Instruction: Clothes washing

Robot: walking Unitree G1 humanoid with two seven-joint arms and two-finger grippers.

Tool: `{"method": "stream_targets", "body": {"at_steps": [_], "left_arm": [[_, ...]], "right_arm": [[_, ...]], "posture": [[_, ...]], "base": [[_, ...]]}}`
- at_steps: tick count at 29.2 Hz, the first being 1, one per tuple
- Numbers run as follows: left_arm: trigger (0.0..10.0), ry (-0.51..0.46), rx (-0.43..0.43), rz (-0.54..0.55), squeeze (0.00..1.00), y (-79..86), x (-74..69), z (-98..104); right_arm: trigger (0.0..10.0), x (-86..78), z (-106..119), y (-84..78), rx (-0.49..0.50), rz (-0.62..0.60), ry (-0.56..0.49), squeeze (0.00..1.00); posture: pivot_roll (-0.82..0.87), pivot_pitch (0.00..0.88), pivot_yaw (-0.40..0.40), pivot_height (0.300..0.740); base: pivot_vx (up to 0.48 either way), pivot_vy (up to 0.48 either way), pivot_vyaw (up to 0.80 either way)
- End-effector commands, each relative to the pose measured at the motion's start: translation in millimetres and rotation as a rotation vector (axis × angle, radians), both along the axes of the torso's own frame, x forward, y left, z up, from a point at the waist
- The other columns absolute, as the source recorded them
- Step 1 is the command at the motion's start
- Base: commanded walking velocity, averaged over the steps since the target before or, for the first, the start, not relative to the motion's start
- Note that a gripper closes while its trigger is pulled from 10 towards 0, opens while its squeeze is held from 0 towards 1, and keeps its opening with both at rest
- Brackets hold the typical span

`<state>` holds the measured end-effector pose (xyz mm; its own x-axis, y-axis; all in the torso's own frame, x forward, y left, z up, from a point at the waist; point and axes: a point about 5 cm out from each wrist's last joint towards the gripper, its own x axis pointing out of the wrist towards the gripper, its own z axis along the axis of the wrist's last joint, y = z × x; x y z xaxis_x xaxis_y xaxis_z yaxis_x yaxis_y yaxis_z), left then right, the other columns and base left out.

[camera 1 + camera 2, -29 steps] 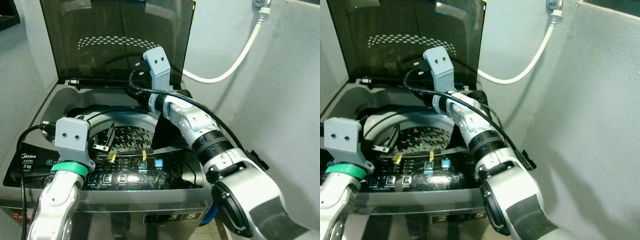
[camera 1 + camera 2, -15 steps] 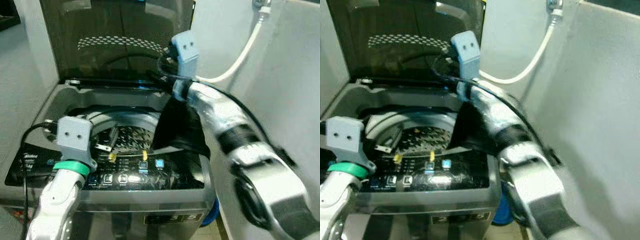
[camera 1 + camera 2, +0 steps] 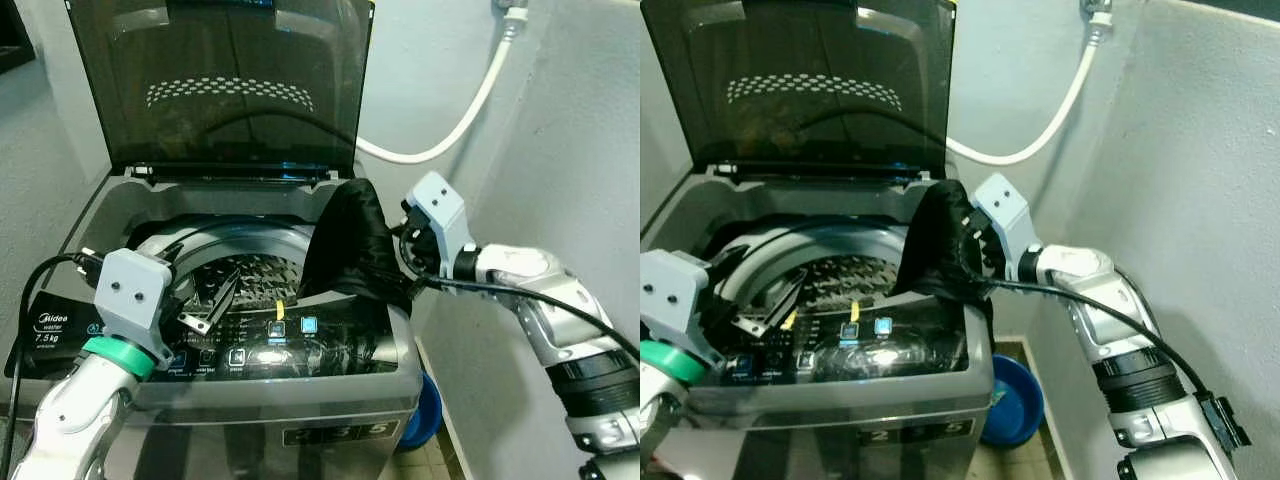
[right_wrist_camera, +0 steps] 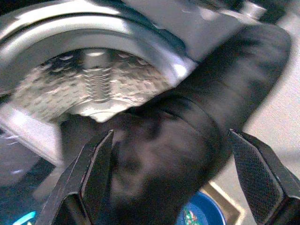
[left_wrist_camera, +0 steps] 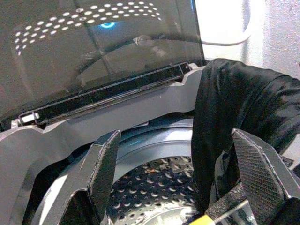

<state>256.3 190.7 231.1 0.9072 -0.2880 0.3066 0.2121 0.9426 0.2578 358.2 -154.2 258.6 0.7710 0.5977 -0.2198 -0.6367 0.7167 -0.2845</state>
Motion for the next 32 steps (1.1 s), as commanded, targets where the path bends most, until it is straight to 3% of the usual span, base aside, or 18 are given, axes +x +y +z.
{"method": "stream_targets", "body": {"at_steps": [1,2,3,6,9,12,20,22,32], "left_arm": [[10.0,0.013,0.007,0.004,0.00,2.8,-2.1,-1],[10.0,0.014,0.010,0.004,0.00,3.3,-2.3,-1],[10.0,0.014,0.010,0.004,0.00,3.3,-2.3,-1],[10.0,0.020,0.010,-0.006,0.00,2.6,-3.4,-2],[10.0,0.020,0.010,-0.006,0.00,2.6,-3.4,-2],[10.0,0.025,0.005,-0.016,0.00,2.1,-4.8,-2],[10.0,0.032,0.002,-0.018,0.00,2.5,-6.3,-3],[10.0,0.031,0.003,-0.017,0.00,2.3,-6.8,-3],[10.0,0.034,0.005,-0.014,0.00,1.7,-8.0,-3]], "right_arm": [[10.0,-0.6,-1,-2.5,0.018,-0.023,0.007,1.00],[10.0,-1.5,-6,-3.7,0.050,-0.060,0.035,0.00],[10.0,-1.5,-6,-3.7,0.050,-0.060,0.035,0.00],[10.0,-4.8,-19,-2.8,0.170,-0.134,0.142,0.00],[10.0,-4.8,-19,-2.8,0.170,-0.134,0.142,0.00],[10.0,-7.9,-33,3.7,0.250,-0.178,0.221,0.00],[10.0,-11.2,-53,15.4,0.262,-0.194,0.294,0.00],[0.0,-11.7,-55,18.2,0.277,-0.194,0.309,0.00],[0.0,-14.0,-50,22.0,0.292,-0.204,0.313,0.00]], "posture": [[0.10,0.041,0.048,0.740],[0.10,0.041,0.048,0.740],[0.10,0.041,0.048,0.740],[0.10,0.041,0.044,0.740],[0.10,0.041,0.044,0.740],[0.11,0.040,0.037,0.740],[0.11,0.040,0.030,0.740],[0.12,0.043,0.026,0.740],[0.12,0.045,0.023,0.740]], "base": [[0.000,0.000,0.00],[0.000,0.000,0.00],[0.000,0.000,0.00],[0.000,0.000,0.00],[0.000,0.000,0.00],[0.000,0.000,0.00],[0.000,0.000,0.00],[0.000,0.000,0.00],[0.000,0.000,0.00]]}}
